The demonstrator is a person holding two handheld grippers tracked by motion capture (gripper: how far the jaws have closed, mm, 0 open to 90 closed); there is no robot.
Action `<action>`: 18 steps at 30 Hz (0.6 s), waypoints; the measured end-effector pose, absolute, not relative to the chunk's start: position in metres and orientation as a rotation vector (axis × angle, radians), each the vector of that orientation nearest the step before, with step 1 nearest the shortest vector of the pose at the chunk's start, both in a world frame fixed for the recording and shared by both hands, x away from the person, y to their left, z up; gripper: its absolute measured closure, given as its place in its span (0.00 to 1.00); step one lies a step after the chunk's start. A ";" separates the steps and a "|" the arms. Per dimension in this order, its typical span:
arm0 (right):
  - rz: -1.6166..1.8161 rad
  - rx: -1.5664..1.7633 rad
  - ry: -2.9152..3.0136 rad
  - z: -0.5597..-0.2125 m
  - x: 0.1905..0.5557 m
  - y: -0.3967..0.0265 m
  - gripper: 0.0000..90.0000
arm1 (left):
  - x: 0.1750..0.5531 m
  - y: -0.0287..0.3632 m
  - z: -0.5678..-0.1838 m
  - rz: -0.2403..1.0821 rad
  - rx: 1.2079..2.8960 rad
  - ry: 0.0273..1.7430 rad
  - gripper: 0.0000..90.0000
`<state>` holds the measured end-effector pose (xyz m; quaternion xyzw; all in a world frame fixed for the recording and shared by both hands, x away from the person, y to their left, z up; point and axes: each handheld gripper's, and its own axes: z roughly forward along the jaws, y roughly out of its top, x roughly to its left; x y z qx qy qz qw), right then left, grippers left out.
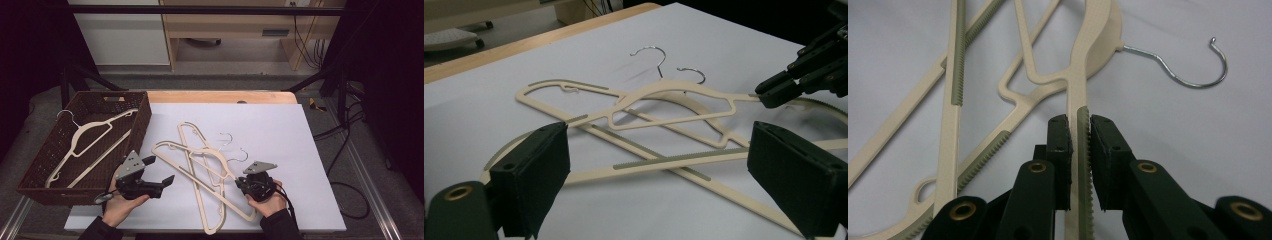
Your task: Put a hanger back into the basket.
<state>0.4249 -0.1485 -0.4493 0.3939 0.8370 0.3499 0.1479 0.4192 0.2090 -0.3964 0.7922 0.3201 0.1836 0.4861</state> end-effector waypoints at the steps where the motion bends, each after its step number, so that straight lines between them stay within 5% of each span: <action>1: 1.020 1.134 2.404 -0.447 0.424 -0.148 0.89 | 0.424 0.206 -0.396 0.438 1.945 0.775 0.11; 18: 1.094 1.021 2.364 -0.412 0.417 -0.151 0.89 | 0.500 0.145 -0.408 0.380 2.098 0.769 0.14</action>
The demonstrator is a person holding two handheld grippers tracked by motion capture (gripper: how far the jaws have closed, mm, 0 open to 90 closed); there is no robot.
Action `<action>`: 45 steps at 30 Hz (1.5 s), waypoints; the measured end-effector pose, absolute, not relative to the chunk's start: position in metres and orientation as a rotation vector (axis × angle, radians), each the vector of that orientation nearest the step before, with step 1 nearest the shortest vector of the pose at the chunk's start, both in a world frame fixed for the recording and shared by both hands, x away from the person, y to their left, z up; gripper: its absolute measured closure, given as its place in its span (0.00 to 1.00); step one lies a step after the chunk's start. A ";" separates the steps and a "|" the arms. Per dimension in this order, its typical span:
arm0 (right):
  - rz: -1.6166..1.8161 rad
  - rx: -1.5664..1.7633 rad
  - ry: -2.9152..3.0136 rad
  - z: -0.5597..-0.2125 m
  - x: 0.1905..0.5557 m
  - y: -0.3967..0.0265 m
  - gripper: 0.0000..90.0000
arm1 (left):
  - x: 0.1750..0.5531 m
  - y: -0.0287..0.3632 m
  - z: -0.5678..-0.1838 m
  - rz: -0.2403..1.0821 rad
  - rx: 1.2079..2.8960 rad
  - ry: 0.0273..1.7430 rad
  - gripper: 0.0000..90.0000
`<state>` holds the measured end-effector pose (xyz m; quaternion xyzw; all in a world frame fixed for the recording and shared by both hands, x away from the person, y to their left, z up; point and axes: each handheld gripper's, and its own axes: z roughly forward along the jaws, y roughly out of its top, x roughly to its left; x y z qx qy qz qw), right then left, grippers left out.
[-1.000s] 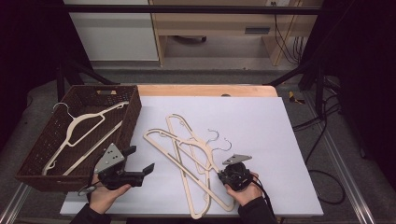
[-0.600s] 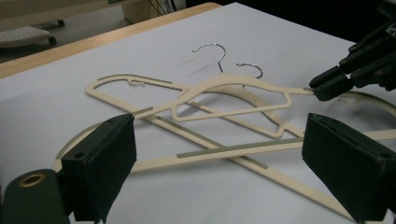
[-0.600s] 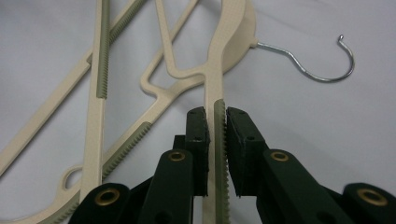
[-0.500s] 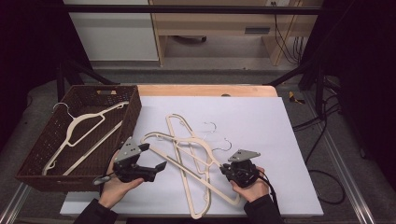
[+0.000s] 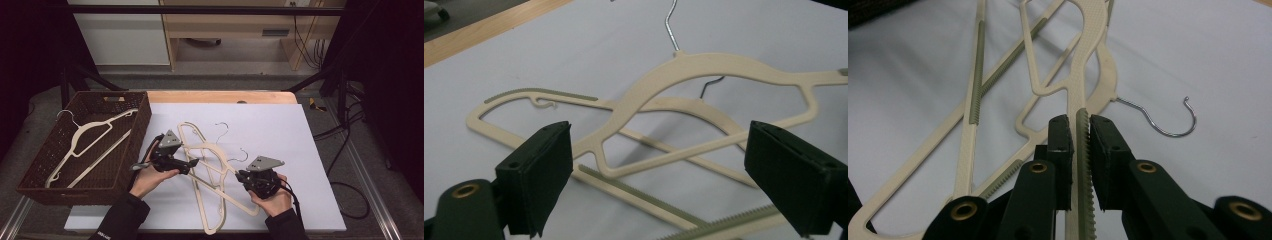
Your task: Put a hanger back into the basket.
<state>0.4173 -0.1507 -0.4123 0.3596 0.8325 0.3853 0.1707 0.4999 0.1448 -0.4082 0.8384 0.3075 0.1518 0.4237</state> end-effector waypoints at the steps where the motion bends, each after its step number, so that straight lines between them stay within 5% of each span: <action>1: 1.095 1.020 2.364 -0.412 0.417 -0.151 0.89 | 0.504 0.143 -0.409 0.376 2.102 0.764 0.15; 5: 1.100 1.018 2.368 -0.411 0.417 -0.151 0.89 | 0.514 0.138 -0.411 0.371 2.118 0.753 0.18; 24: 1.107 1.015 2.382 -0.409 0.416 -0.152 0.89 | 0.541 0.119 -0.435 0.428 2.219 0.680 0.64; 45: 1.115 1.007 2.424 -0.413 0.420 -0.156 0.90 | 0.530 0.118 -0.425 0.552 2.345 0.509 0.75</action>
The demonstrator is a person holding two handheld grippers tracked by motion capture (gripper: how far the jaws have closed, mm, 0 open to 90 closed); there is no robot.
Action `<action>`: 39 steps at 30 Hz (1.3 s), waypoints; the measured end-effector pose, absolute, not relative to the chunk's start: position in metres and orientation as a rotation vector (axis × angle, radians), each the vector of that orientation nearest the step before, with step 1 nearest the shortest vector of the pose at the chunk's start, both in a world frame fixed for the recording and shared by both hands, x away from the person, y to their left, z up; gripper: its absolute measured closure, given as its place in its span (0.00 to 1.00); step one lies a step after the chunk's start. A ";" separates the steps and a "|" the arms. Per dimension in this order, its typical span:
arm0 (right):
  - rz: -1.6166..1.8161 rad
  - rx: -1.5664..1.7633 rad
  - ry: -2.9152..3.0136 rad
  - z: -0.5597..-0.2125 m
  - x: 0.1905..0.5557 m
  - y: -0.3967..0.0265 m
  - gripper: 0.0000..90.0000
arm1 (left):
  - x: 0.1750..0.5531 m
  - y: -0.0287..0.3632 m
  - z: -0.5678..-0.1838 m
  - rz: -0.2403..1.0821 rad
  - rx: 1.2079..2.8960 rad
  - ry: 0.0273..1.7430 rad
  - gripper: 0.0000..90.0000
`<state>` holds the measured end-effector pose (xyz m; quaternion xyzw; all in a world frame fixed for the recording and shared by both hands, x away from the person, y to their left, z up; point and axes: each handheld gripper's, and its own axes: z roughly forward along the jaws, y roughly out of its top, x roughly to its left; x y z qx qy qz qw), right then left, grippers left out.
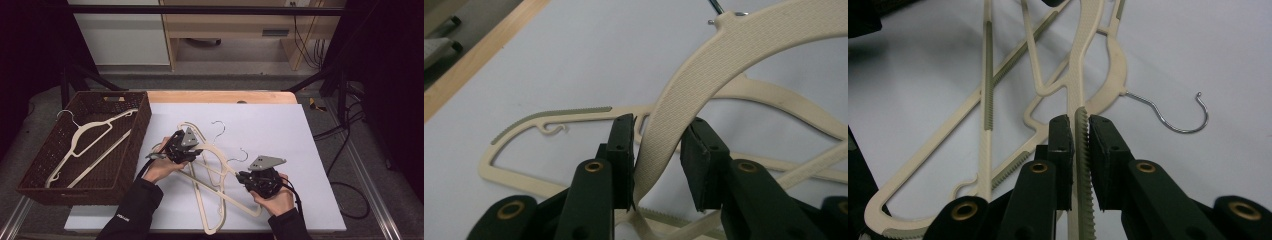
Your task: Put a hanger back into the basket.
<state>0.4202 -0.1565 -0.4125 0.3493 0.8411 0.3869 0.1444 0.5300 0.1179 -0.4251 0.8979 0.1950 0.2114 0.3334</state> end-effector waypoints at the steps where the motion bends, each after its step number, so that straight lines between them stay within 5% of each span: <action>1: 1.115 1.009 2.425 -0.413 0.421 -0.157 0.90 | 0.524 0.119 -0.422 0.577 2.324 0.497 0.75; 14: 1.191 1.042 2.428 -0.417 0.427 -0.161 0.76 | 0.486 0.130 -0.410 0.681 2.348 0.367 0.83; 18: 1.284 1.026 2.408 -0.417 0.430 -0.159 0.58 | 0.475 0.133 -0.408 0.701 2.360 0.347 0.85; 24: 1.354 0.972 2.372 -0.411 0.437 -0.146 0.46 | 0.461 0.137 -0.405 0.720 2.362 0.332 0.86; 30: 1.369 0.931 2.413 -0.409 0.451 -0.125 0.54 | 0.454 0.137 -0.403 0.721 2.365 0.324 0.86; 35: 1.368 0.857 2.484 -0.409 0.458 -0.103 0.78 | 0.448 0.139 -0.401 0.700 2.362 0.320 0.86; 39: 1.384 0.772 2.536 -0.407 0.459 -0.101 0.85 | 0.446 0.141 -0.401 0.651 2.340 0.347 0.85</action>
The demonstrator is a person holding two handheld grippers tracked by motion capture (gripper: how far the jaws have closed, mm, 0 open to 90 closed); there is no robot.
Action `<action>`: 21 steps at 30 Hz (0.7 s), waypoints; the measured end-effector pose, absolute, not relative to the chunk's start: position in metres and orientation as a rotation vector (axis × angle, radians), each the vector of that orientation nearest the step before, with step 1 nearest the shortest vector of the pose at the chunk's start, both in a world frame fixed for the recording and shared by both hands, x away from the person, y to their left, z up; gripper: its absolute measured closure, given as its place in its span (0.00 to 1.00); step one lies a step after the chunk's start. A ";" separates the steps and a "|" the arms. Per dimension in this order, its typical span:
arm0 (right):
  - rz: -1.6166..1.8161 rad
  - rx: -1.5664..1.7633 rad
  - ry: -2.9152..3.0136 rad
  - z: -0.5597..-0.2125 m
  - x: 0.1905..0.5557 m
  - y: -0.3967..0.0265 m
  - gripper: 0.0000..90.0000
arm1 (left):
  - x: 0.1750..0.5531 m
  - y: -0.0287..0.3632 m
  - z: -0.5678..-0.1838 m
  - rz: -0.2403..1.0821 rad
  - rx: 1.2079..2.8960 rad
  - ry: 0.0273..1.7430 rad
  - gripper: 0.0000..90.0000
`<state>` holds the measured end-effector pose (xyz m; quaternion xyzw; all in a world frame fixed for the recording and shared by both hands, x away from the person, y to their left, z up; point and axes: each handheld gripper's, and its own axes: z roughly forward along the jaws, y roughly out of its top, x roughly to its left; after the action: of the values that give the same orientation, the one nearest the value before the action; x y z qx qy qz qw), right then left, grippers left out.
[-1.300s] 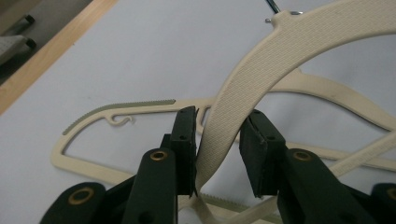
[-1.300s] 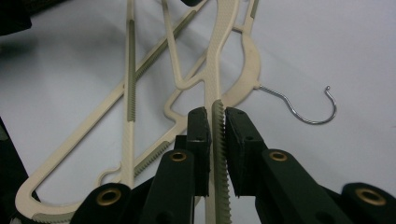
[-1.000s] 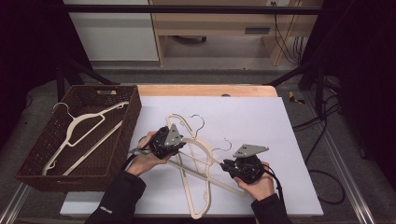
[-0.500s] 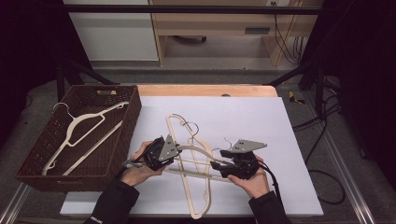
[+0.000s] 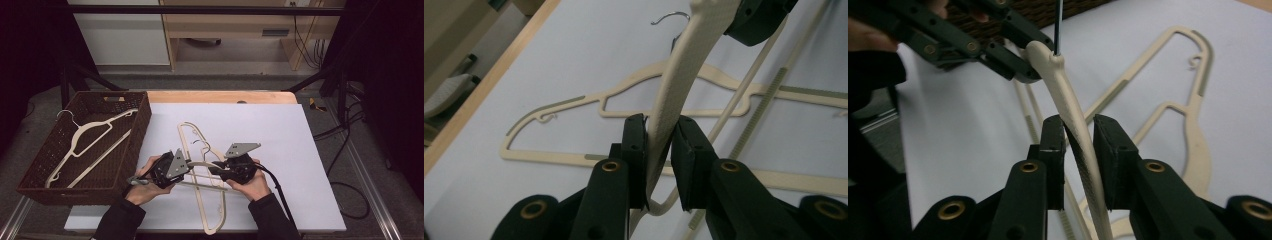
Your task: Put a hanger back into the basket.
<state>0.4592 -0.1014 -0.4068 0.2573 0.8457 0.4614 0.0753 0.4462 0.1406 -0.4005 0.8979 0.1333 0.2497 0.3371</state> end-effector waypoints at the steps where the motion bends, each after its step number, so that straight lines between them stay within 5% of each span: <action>1: 1.384 0.772 2.536 -0.407 0.459 -0.101 0.85 | 0.446 0.142 -0.399 0.629 2.345 0.350 0.85; 5: 1.445 0.638 2.614 -0.404 0.454 -0.103 0.95 | 0.444 0.146 -0.396 0.583 2.313 0.385 0.76; 13: 1.466 0.580 2.635 -0.394 0.447 -0.106 0.96 | 0.443 0.153 -0.384 0.455 2.277 0.387 0.63; 21: 1.453 0.462 2.653 -0.376 0.437 -0.100 0.96 | 0.436 0.151 -0.370 0.419 2.288 0.333 0.78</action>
<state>0.4367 -0.0999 -0.3763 0.1510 0.8663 0.4744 0.0410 0.4365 0.1507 -0.3697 0.8984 0.1306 0.1647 0.3856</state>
